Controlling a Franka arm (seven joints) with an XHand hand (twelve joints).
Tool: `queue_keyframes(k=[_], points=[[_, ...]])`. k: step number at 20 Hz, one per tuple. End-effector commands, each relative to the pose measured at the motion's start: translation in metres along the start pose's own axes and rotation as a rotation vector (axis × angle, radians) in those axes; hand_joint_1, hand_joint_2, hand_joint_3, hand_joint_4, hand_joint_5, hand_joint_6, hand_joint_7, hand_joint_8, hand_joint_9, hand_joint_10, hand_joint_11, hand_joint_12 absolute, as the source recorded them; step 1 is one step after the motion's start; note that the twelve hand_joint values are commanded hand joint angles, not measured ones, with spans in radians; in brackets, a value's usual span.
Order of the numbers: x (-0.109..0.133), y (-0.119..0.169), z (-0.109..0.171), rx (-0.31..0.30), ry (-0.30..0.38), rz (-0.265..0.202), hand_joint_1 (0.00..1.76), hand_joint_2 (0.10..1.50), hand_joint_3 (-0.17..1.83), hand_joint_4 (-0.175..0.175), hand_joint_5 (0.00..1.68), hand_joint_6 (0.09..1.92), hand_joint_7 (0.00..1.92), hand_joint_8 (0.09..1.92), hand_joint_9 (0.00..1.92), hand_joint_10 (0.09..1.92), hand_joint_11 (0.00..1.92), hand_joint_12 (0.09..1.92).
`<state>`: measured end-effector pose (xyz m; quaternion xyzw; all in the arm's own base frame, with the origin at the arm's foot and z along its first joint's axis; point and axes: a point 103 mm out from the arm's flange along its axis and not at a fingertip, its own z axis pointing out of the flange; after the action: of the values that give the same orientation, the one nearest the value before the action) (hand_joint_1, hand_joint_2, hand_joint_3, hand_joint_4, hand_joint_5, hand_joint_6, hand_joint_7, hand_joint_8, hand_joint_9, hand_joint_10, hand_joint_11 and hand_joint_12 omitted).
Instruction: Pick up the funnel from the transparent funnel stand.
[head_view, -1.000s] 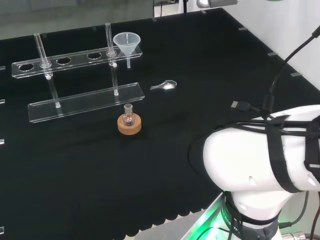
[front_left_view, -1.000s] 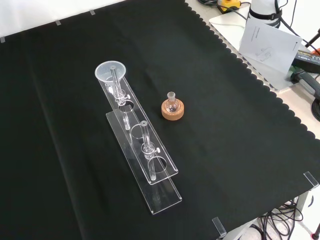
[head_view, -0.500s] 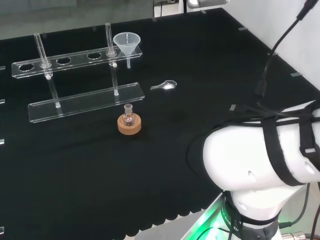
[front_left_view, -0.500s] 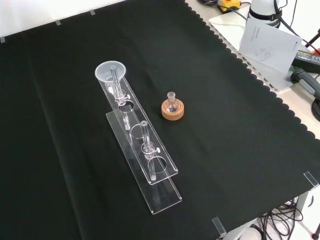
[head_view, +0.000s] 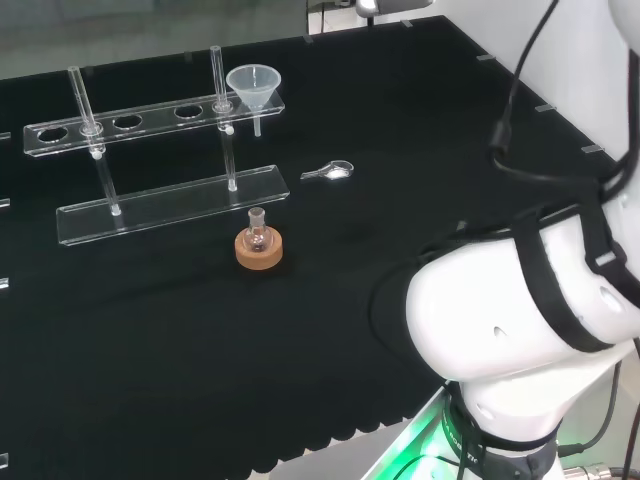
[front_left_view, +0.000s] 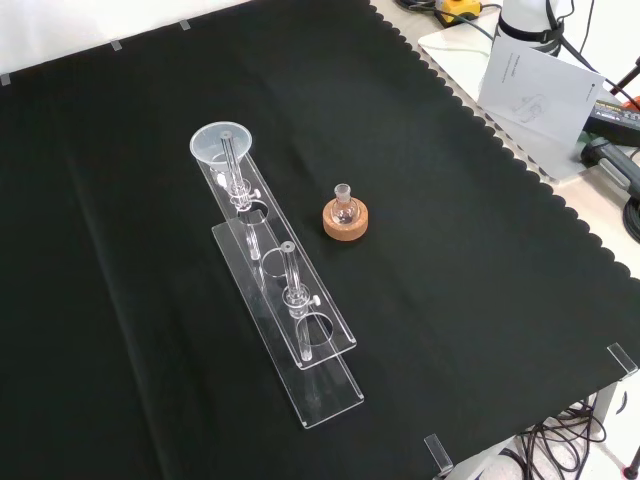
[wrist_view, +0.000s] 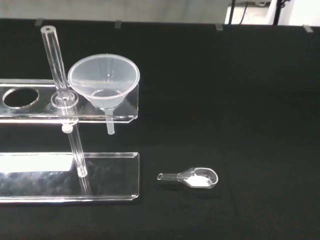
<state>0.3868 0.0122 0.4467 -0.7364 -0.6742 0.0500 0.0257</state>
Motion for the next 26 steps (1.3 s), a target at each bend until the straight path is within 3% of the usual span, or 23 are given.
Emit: queue_keyframes(k=[1, 14, 26], points=[[0.017, 0.061, 0.023, 0.032, -0.025, -0.061, 0.27, 1.02, 0.31, 0.004, 0.19, 0.09, 0.07, 0.29, 0.16, 0.67, 0.02, 1.41], [0.051, 0.103, 0.064, 0.151, -0.070, -0.125, 0.39, 0.89, 0.28, 0.019, 0.15, 0.09, 0.01, 0.44, 0.19, 0.70, 0.08, 1.50], [0.063, 0.132, 0.098, 0.261, -0.101, -0.118, 0.51, 0.79, 0.25, 0.024, 0.11, 0.09, 0.00, 0.34, 0.14, 0.73, 0.10, 1.51]])
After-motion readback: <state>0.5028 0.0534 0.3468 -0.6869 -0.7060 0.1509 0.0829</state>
